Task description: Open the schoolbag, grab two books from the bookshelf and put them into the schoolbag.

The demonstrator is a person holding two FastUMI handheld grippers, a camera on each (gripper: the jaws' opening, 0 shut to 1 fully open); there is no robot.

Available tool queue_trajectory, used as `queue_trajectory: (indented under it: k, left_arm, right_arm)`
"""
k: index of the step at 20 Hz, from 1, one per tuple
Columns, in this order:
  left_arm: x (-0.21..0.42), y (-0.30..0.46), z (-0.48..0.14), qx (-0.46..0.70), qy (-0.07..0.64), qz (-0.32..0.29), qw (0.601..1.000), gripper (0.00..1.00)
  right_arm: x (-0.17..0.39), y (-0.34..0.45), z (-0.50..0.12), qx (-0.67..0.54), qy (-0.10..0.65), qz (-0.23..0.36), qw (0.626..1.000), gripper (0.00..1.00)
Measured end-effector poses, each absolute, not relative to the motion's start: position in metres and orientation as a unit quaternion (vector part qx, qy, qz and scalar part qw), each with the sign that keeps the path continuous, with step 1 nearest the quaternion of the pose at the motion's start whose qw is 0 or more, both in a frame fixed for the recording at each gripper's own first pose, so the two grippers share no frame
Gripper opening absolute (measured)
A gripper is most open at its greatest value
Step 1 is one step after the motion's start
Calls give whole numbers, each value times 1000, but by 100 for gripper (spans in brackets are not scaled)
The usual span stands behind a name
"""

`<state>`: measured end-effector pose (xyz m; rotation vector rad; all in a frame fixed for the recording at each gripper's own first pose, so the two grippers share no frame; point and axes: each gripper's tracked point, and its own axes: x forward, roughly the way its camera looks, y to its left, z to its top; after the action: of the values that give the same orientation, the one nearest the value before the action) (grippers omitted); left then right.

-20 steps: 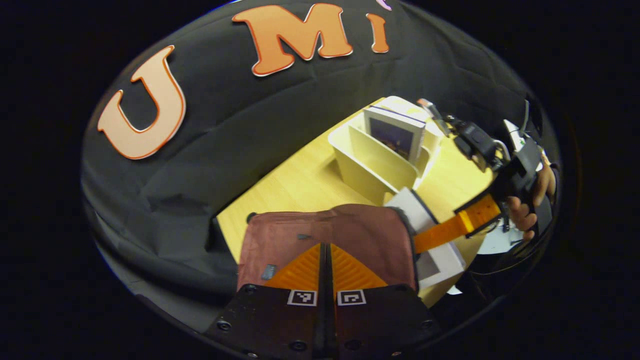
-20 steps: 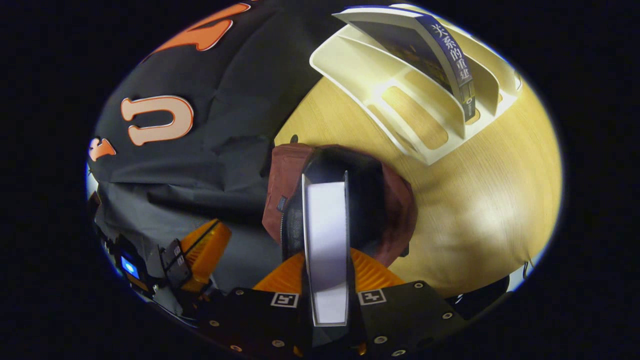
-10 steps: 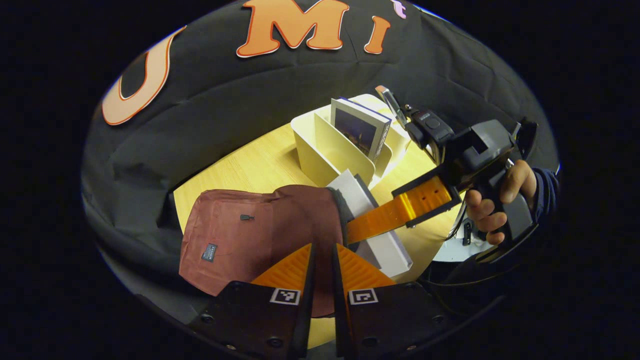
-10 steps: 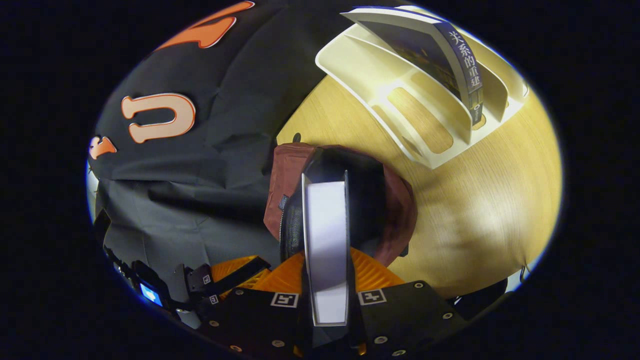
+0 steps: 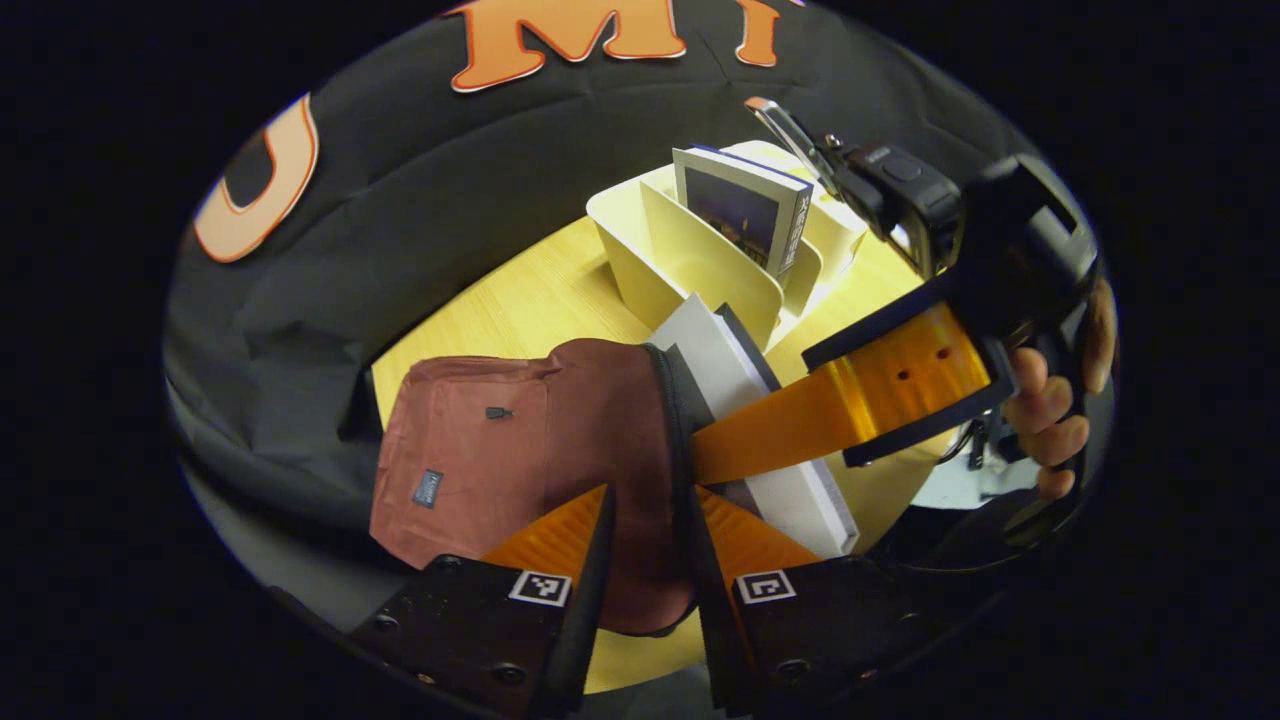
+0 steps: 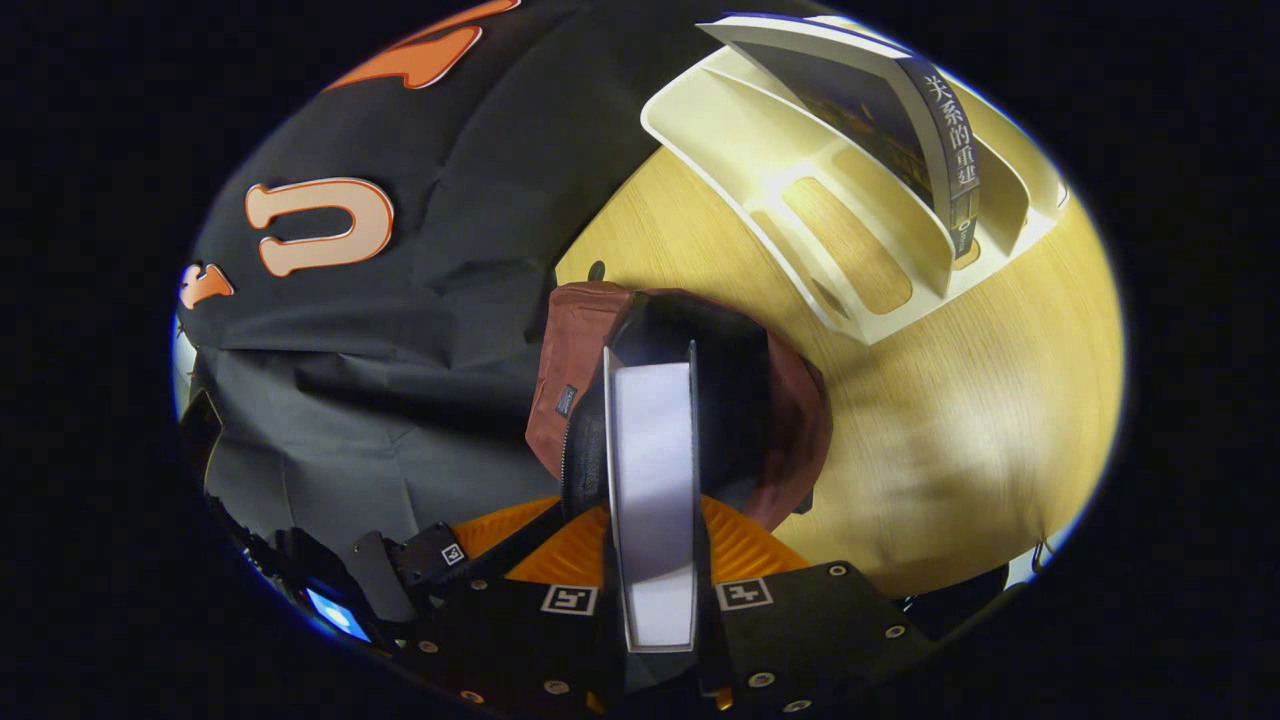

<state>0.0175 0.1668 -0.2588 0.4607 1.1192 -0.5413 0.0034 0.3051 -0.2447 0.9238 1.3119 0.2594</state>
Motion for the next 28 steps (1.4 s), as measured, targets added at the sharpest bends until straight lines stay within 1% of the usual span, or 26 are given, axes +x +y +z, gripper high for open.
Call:
queue_trajectory:
  k: [1, 2, 4, 6, 8, 11, 15, 18, 21, 24, 28]
  left_arm:
    - [18, 165, -255, 211, 516, -250, 792, 43]
    - [21, 170, -263, 216, 519, -241, 791, 31]
    - [25, 189, -259, 236, 522, -224, 788, 6]
    - [32, 193, -255, 227, 523, -230, 789, 1]
    - [41, 198, -244, 203, 522, -223, 798, 1]
    - [62, 209, -216, 185, 515, -220, 808, 1]
    - [82, 208, -180, 163, 510, -216, 816, 1]
    - [80, 206, -161, 160, 507, -217, 818, 1]
    - [71, 193, -141, 162, 510, -226, 814, 1]
    - [67, 180, -127, 173, 510, -232, 810, 1]
    - [63, 159, -105, 170, 511, -233, 810, 1]
  right_arm:
    - [2, 305, -246, 414, 589, 115, 684, 29]
    - [3, 305, -245, 416, 588, 113, 685, 29]
    - [4, 305, -246, 415, 585, 115, 687, 28]
    - [4, 306, -246, 419, 584, 120, 685, 29]
    - [4, 305, -248, 417, 580, 126, 689, 29]
    - [3, 313, -246, 432, 577, 137, 679, 29]
    - [2, 323, -253, 440, 572, 139, 678, 28]
    - [13, 332, -268, 450, 562, 121, 684, 29]
    - [20, 346, -277, 457, 561, 119, 680, 29]
    - [25, 358, -293, 453, 558, 110, 687, 28]
    - [31, 375, -299, 484, 543, 100, 679, 29]
